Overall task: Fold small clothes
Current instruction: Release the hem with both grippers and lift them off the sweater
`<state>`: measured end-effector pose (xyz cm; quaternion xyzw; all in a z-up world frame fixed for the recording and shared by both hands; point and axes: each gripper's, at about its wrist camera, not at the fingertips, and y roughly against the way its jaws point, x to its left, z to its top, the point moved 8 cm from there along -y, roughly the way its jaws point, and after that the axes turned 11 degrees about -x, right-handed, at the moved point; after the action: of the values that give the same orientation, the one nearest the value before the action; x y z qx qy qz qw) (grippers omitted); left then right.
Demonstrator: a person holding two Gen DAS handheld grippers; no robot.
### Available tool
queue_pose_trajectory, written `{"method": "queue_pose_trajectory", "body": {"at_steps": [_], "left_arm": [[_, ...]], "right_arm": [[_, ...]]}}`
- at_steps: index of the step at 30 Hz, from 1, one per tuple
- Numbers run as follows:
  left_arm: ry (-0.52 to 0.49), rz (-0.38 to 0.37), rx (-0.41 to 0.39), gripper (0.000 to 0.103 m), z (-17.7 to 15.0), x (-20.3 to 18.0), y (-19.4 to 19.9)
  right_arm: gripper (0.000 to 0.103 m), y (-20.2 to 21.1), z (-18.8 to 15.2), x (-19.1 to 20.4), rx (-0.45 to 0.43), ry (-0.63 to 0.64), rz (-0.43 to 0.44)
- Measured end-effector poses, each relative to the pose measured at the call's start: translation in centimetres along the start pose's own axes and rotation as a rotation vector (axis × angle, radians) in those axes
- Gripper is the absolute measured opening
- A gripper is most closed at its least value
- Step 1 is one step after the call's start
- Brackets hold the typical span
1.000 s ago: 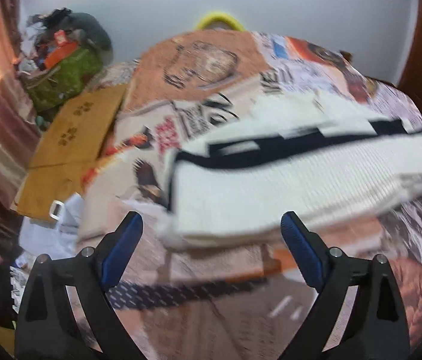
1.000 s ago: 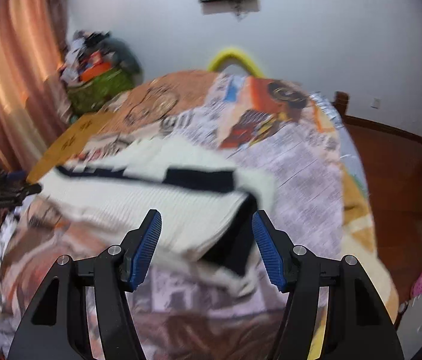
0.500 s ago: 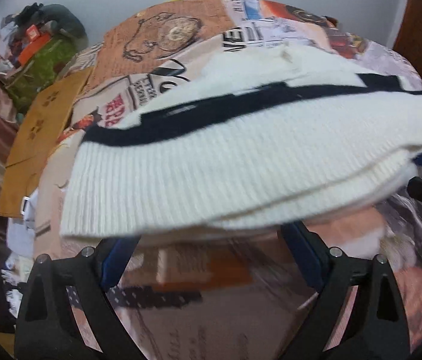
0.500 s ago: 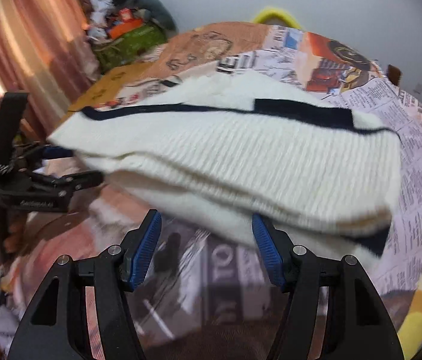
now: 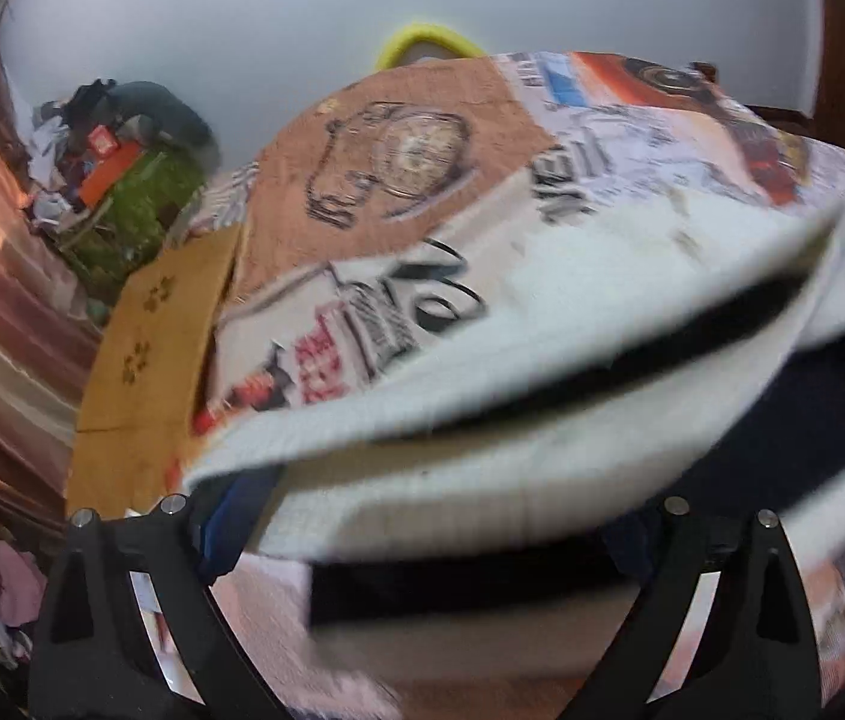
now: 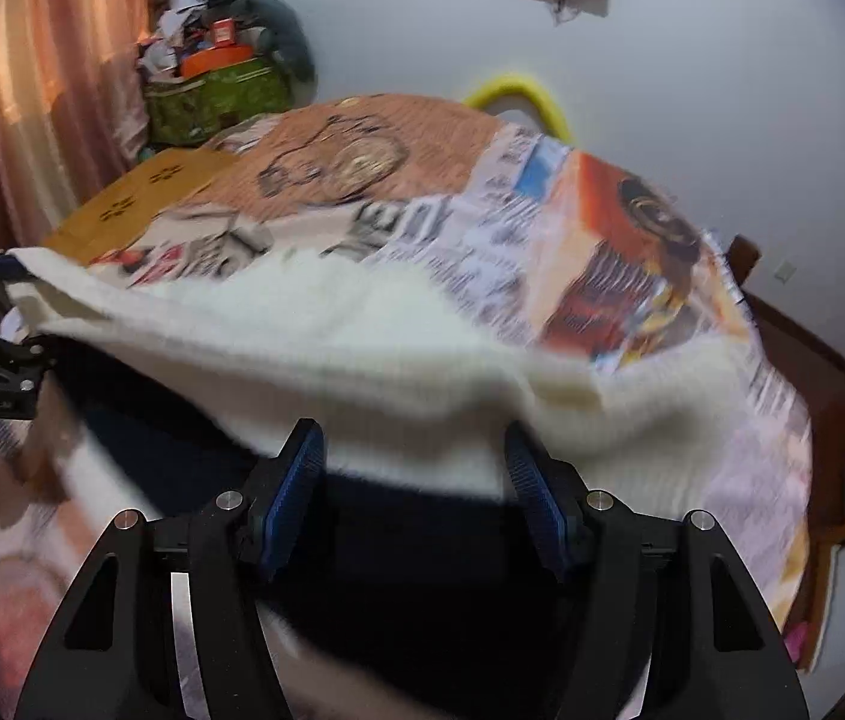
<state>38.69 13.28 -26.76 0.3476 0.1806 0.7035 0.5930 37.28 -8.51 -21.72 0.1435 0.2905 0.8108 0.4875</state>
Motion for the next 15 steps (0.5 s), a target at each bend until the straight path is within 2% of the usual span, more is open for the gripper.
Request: {"method": "queue_pose_trajectory", "body": {"at_steps": [3, 6, 9, 12, 15], "left_arm": [[0.085, -0.004, 0.006, 0.096, 1.5, 2.3, -1.3], [0.151, -0.047, 0.001, 0.096, 2.2, 3.7, -1.7], [0.153, 0.019, -0.019, 0.096, 2.3, 5.0, -1.6], [0.163, -0.003, -0.008, 0.096, 2.3, 5.8, -1.8], [0.154, 0.041, -0.015, 0.096, 2.3, 7.1, -1.6]], "right_arm": [[0.059, 0.4, 1.4, -2.0, -0.037, -0.037, -0.032], [0.059, 1.3, 1.8, -3.7, -0.062, -0.074, -0.025], [0.059, 1.9, 1.1, -5.0, -0.059, -0.098, -0.026], [0.059, 2.0, -0.1, -6.0, -0.038, -0.126, -0.02], [0.059, 1.9, -1.1, -6.8, -0.014, -0.157, -0.014]]}}
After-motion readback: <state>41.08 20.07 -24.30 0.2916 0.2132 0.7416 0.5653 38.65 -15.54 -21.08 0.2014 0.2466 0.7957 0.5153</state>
